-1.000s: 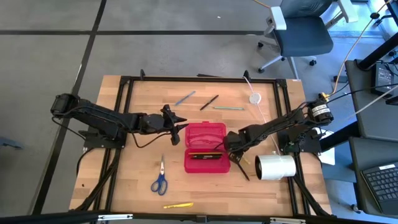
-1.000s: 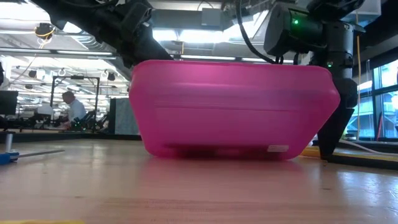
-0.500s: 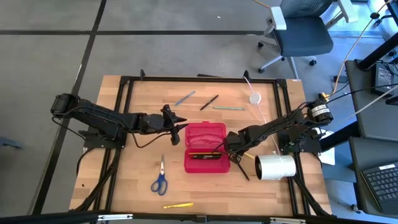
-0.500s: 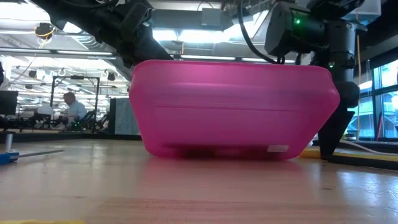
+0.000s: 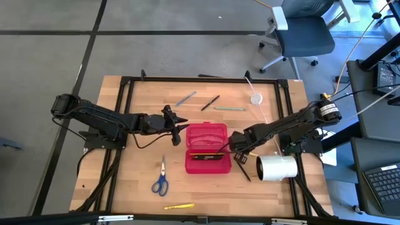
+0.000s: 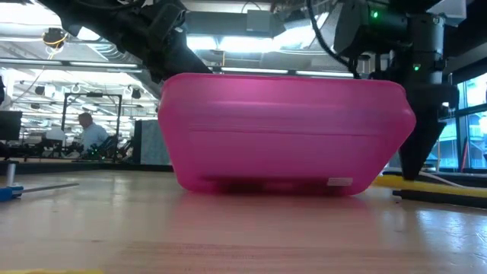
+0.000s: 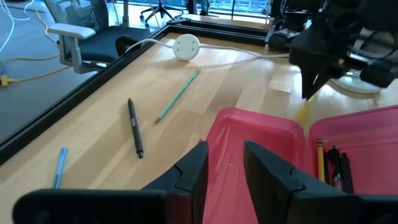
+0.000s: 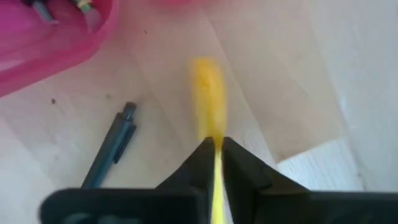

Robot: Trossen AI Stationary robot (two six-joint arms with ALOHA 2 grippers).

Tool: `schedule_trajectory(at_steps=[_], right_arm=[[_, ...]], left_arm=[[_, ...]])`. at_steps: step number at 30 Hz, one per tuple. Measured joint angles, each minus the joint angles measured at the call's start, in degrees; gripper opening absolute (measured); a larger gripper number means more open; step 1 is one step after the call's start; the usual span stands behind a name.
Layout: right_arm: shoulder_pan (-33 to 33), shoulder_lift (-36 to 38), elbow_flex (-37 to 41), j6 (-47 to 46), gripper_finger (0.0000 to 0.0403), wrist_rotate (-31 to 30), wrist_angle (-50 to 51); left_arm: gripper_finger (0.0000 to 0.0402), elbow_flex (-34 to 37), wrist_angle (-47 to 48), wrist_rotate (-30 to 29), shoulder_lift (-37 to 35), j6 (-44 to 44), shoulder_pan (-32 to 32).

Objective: Pick & place school supplies into a supply box
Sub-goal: Put the top yellow pen into the red supply box

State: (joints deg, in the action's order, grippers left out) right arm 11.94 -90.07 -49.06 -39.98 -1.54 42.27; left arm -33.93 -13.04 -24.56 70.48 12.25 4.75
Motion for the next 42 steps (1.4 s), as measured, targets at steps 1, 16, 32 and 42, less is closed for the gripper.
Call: schedule_trajectory(at_steps=[1,16,32,42], right_arm=[[-0.1,0.7,0.0,0.2,0.0015,0.0,0.4],[-0.1,2.0,-0.1,13.7,0.0070,4.9,-0.4],[0.8,2.0,-0.1,24.9,0.0101,5.2,-2.2],[1.0,2.1,0.4,31.4,0.0177,1.3,-6.8]], left_arm=[[0.0093,0.0,0.0,0.0,0.0,0.0,0.0],[0.0092,0.0,0.0,0.2,0.0,0.0,0.0],[0.0089,0.0,1.1,0.2,0.0,0.0,0.0],[0.0091,0.0,1.3,0.2,0.0,0.0,0.0]])
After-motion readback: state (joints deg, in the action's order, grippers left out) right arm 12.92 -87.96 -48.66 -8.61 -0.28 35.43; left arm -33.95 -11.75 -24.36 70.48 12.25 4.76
